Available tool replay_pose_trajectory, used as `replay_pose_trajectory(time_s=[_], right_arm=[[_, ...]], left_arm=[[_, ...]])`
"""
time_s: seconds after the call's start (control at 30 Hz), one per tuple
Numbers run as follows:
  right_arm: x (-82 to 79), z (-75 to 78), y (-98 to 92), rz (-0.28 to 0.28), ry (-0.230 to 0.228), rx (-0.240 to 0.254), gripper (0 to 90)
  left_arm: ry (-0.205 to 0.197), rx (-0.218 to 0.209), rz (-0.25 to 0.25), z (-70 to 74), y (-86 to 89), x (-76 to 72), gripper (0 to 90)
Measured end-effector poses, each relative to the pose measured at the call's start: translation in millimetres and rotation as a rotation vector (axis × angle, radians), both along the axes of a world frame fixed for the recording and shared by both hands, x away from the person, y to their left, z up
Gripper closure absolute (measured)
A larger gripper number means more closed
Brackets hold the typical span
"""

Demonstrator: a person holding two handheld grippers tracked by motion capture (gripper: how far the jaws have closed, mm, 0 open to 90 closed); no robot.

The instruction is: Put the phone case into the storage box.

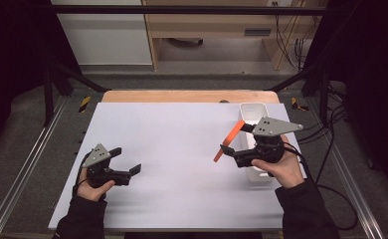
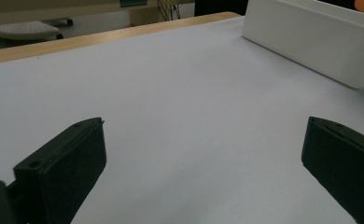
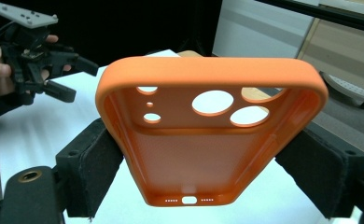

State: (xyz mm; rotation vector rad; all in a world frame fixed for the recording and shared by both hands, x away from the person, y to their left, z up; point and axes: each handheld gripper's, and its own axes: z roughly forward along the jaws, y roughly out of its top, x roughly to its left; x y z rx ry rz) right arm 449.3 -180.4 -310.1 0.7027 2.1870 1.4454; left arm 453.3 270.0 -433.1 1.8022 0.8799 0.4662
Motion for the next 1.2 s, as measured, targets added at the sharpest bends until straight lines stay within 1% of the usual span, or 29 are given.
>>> replay_pose_trajectory(time_s=[0.13, 0.27, 0.47, 0.73, 0.9, 1.2], right_arm=[[1.1, 5.5, -1.4, -0.03, -0.004, 0.0, 16.0], [5.4, 10.4, -5.0, -0.072, -0.005, 0.005, 16.1], [15.2, 18.2, -11.3, -0.155, -0.006, 0.014, 16.0], [26.4, 27.6, -17.3, -0.228, -0.003, 0.025, 16.1], [36.1, 31.7, -19.3, -0.279, -0.007, 0.018, 16.1], [58.1, 33.0, -23.9, -0.364, 0.004, 0.023, 16.1]], left_arm=[[0.001, 0.0, 0.02, -2.0, 3.7, 0.1, 0.0], [0.001, 0.003, 0.021, -3.1, 4.9, 0.4, 0.0], [0.0, 0.004, 0.023, -4.0, 4.6, 0.4, 0.0], [0.0, 0.008, 0.023, -5.1, 4.7, 0.9, 0.0], [0.002, 0.009, 0.022, -5.9, 4.5, 1.4, 0.0], [0.005, 0.01, 0.022, -7.4, 5.0, 2.5, 0.0]])
